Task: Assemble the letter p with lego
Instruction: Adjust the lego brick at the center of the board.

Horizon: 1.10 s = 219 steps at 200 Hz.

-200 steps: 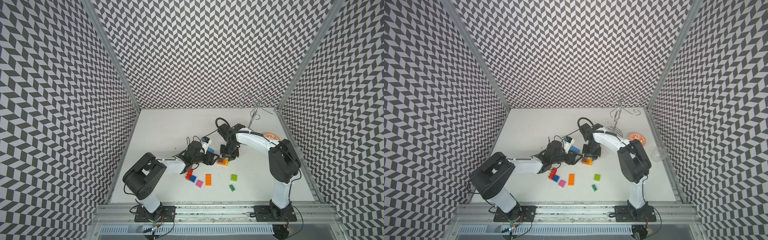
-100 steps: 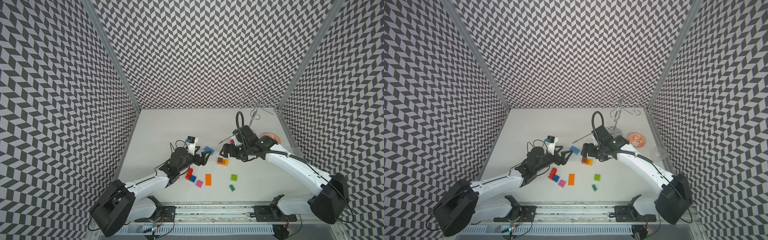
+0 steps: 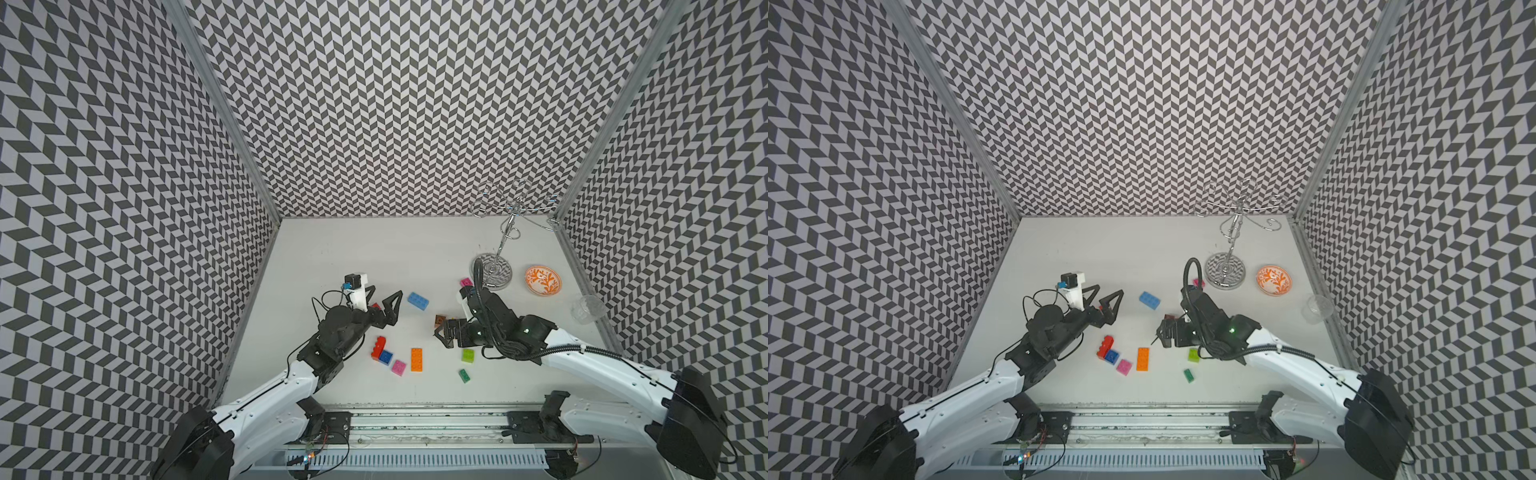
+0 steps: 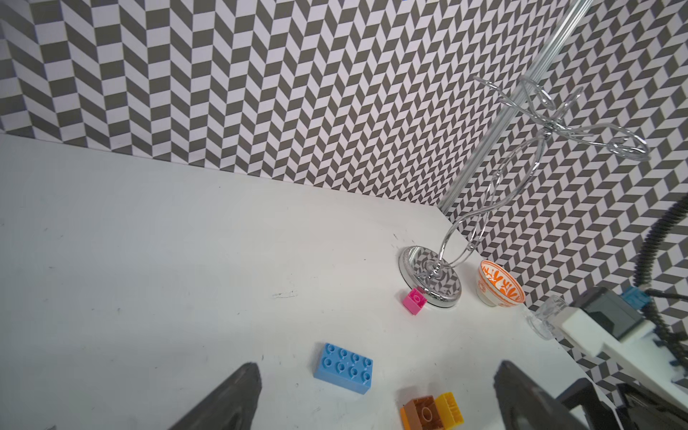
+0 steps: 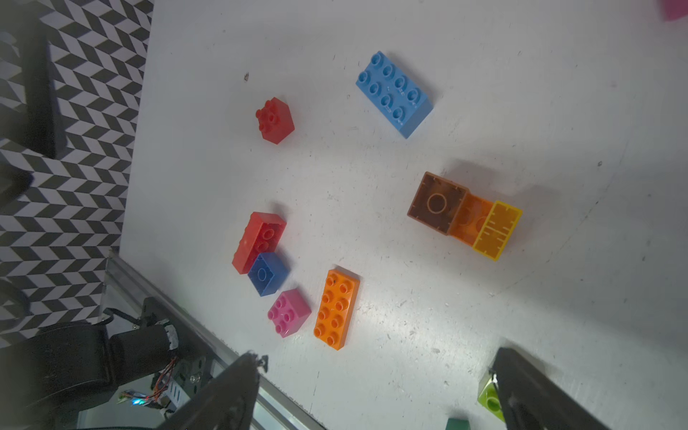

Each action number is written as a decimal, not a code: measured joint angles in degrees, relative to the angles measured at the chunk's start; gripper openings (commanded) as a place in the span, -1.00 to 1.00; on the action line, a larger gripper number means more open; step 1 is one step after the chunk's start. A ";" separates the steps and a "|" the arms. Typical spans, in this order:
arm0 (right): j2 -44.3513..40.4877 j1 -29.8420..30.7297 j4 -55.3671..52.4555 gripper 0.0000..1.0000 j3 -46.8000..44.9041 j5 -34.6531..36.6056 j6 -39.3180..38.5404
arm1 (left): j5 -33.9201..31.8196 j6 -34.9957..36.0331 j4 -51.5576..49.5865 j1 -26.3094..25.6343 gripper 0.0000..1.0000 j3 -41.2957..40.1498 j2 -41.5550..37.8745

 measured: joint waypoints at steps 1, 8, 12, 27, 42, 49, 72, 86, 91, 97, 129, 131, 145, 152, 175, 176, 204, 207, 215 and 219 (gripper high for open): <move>0.00 0.00 0.09 0.98 0.00 0.04 -0.09 | -0.02 -0.02 0.00 0.04 1.00 0.00 0.07; 0.02 0.02 0.76 0.98 0.02 0.59 -0.79 | -0.28 -0.31 -0.07 0.31 1.00 0.00 0.55; 0.02 0.02 1.27 0.98 0.04 0.87 -1.29 | -0.39 -0.57 -0.07 0.55 1.00 0.00 0.92; 0.52 0.02 2.91 0.98 0.44 1.81 -3.19 | -0.39 -1.09 -0.24 1.42 1.00 0.00 2.56; 2.34 0.02 3.89 0.98 1.62 3.08 -4.76 | -0.07 -1.68 -0.31 2.40 1.00 0.00 4.31; 3.48 0.02 4.35 0.96 2.34 3.65 -5.51 | 0.20 -2.01 -0.31 2.91 1.00 0.00 5.07; 8.48 -0.02 6.10 0.84 5.44 4.02 -9.09 | 1.42 -2.80 -0.33 4.74 1.00 0.04 7.54; 12.24 -0.02 6.67 0.80 8.33 3.89 -11.85 | 2.78 -3.61 -0.28 6.25 1.00 0.07 9.25; 13.84 -0.02 6.71 0.78 9.73 3.96 -13.05 | 3.39 -3.91 -0.28 6.95 1.00 0.07 9.94; 15.96 -0.02 6.86 0.75 11.67 4.04 -14.51 | 4.17 -4.33 -0.26 7.78 1.00 0.07 10.71; 26.58 -0.04 8.17 0.58 20.94 6.23 -21.49 | 8.81 -6.67 -0.07 12.61 1.00 0.07 13.49; 27.15 -0.04 8.31 0.58 21.35 6.45 -21.81 | 9.22 -6.84 0.04 12.98 1.00 0.07 13.60; 30.91 -0.15 8.83 0.55 23.56 7.61 -24.39 | 11.50 -7.91 1.07 15.19 1.00 -0.02 13.99; 32.48 -0.28 8.85 0.54 24.33 8.02 -25.66 | 12.74 -8.50 1.90 16.33 1.00 -0.17 14.08; 36.41 -0.68 8.83 0.51 25.81 9.01 -29.24 | 15.91 -10.19 4.22 19.15 1.00 -0.98 14.38; 36.50 -0.70 8.83 0.50 25.83 8.98 -29.38 | 16.02 -10.23 4.28 19.23 1.00 -1.01 14.43; 39.74 -2.14 8.90 0.42 26.84 8.70 -32.26 | 19.52 -11.91 6.10 21.18 1.00 -1.38 16.48; 40.00 -2.36 8.92 0.41 26.84 8.70 -32.46 | 19.85 -12.17 6.27 21.27 1.00 -1.38 16.70; 40.68 -3.08 8.85 0.39 26.84 8.35 -32.98 | 20.72 -12.59 6.71 21.55 1.00 -1.40 17.16; 41.00 -3.37 8.85 0.38 26.84 8.13 -33.00 | 21.22 -12.68 7.04 21.64 1.00 -1.44 17.40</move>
